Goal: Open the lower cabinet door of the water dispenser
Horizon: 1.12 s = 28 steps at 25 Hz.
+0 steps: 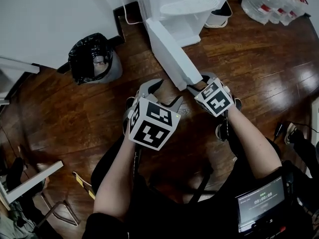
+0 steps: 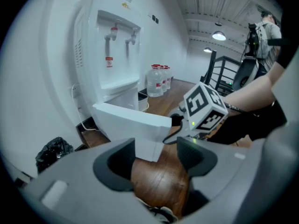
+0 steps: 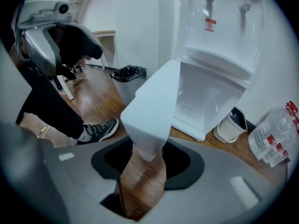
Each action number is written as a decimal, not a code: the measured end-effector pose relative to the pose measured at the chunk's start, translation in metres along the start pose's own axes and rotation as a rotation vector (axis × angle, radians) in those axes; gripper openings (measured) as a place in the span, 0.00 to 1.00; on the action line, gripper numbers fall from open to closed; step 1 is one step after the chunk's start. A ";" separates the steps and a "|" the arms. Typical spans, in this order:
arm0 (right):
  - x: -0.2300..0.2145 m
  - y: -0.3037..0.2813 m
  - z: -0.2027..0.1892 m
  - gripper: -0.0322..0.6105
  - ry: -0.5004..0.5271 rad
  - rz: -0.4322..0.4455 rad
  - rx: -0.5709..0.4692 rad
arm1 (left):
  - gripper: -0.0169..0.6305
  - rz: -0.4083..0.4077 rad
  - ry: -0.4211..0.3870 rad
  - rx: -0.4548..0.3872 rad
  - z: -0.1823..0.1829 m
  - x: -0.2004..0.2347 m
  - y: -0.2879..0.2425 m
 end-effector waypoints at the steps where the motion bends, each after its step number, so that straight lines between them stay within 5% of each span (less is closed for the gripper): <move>1: 0.007 -0.001 0.003 0.36 0.011 0.011 -0.004 | 0.49 -0.004 0.007 -0.002 -0.003 0.001 0.002; 9: 0.060 -0.001 0.036 0.29 0.221 0.048 -0.020 | 0.49 -0.005 0.051 -0.023 -0.010 0.020 0.016; 21: 0.092 -0.013 0.064 0.26 0.218 0.137 -0.072 | 0.41 0.074 0.161 -0.042 -0.033 0.065 0.024; 28: 0.114 -0.023 0.092 0.25 0.246 0.160 -0.094 | 0.41 0.128 0.237 -0.125 -0.035 0.090 0.044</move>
Point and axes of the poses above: the fingertips, and each gripper's own axes: y backward along the fingers, x to its left, z out of its top, the point moved 6 cm from there along y, backward along the fingers, and after that the axes turned 14 degrees about x, right-handed, at the moved point
